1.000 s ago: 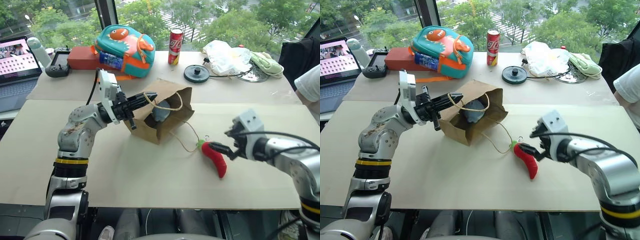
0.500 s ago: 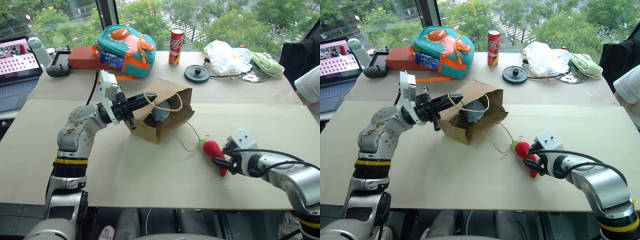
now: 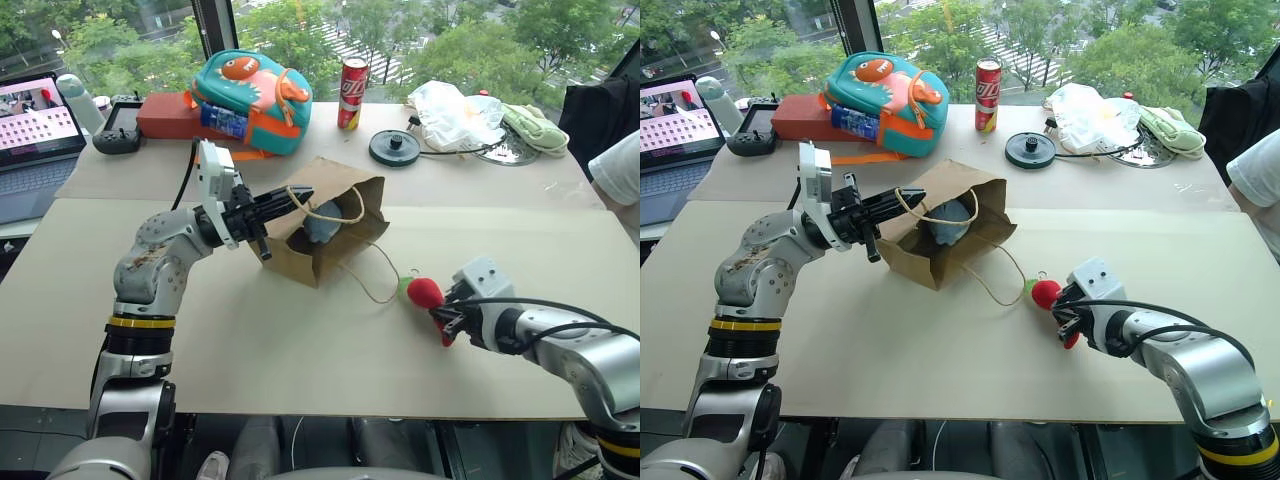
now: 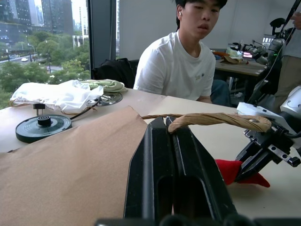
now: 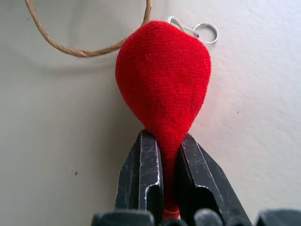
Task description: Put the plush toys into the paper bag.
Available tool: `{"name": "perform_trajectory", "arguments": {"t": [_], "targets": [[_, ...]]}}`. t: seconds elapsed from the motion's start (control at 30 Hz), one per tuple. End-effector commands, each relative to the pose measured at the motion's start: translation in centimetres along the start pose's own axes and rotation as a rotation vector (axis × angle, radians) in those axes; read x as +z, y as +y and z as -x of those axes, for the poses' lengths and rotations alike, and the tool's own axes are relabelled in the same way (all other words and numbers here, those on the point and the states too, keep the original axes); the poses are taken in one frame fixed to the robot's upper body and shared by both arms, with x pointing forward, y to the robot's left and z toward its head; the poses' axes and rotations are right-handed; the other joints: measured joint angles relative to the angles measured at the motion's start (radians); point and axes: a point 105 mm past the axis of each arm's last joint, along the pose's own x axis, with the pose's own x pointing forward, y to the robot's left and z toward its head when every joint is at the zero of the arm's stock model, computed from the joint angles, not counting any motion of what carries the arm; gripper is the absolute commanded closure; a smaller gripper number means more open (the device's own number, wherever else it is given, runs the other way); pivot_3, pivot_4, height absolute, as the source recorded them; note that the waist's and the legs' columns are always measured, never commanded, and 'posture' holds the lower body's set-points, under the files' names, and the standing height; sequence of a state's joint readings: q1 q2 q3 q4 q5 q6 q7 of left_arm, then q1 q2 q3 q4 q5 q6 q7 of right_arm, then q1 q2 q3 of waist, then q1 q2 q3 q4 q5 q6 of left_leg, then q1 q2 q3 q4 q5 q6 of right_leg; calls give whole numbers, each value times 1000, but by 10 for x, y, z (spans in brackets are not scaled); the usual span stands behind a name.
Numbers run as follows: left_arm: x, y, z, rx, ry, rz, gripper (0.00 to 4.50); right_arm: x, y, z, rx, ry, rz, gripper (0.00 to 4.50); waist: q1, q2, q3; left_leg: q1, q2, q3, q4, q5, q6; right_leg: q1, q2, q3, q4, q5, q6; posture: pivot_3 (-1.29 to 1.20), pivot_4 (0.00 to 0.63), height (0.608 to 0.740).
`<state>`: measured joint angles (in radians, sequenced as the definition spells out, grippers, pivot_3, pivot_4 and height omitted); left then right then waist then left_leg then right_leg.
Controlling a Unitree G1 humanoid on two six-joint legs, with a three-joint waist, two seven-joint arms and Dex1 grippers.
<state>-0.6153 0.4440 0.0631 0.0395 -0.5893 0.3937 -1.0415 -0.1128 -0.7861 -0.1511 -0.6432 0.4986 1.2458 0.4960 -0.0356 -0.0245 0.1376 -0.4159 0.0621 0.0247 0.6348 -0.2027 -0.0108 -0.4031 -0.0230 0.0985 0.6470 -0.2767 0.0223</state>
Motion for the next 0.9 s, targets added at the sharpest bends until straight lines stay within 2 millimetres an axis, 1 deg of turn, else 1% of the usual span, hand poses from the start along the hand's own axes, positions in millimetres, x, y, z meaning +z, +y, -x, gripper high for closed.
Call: {"name": "perform_trajectory", "arguments": {"t": [0.03,0.1,0.17,0.23,0.3,0.43,0.53,0.6,0.67,0.77,0.9], "targets": [[12,0,0,-7,-27,-35,4500,35,-7,21,-23,-148,44,4047,-1,0,0,0,0,0,0,0,0,0,0,0,0,0,0,0,150,733],[11,0,-1,-7,-29,-34,4500,47,-9,22,-30,-201,31,4047,-1,0,0,0,0,0,0,0,0,0,0,0,0,0,0,0,150,733],[11,0,-2,-8,-29,-34,4500,56,-6,18,-16,-223,37,4047,-3,0,0,1,0,0,0,0,0,0,1,0,0,0,0,0,150,733],[11,0,-2,-8,-31,-34,4500,62,2,13,9,-229,52,4047,-3,0,0,1,0,0,0,0,0,0,1,0,1,0,0,0,150,733],[11,0,-2,-8,-31,-36,4500,74,14,6,49,-261,59,4047,-2,0,0,0,0,0,0,0,0,0,0,0,0,0,0,0,150,733],[12,1,-4,-10,-33,-41,4500,105,51,-19,173,-328,75,4047,-9,0,0,0,0,0,0,0,0,0,1,0,1,0,0,0,150,733],[12,1,-5,-15,-32,-43,4500,121,64,-31,199,-340,93,4047,-5,0,0,0,1,-1,0,0,0,-1,1,0,1,0,-1,0,150,733],[12,1,-6,-19,-33,-44,4500,132,78,-39,235,-355,107,4047,-2,0,0,-1,0,-1,0,0,0,-1,0,0,1,0,-1,0,150,733],[13,1,-8,-23,-35,-45,4500,139,85,-48,240,-353,117,4047,-1,0,0,-1,0,-1,0,0,0,-1,0,0,1,0,0,0,150,733],[13,0,-9,-29,-36,-45,4500,151,89,-64,226,-346,122,4047,0,0,0,-1,0,-1,0,0,0,-1,0,-1,1,0,-1,0,150,733],[12,0,-10,-37,-32,-42,4500,173,101,-74,234,-382,118,4047,-4,0,0,-1,0,-1,0,0,0,-1,0,-1,1,0,-1,0,150,733]]}}
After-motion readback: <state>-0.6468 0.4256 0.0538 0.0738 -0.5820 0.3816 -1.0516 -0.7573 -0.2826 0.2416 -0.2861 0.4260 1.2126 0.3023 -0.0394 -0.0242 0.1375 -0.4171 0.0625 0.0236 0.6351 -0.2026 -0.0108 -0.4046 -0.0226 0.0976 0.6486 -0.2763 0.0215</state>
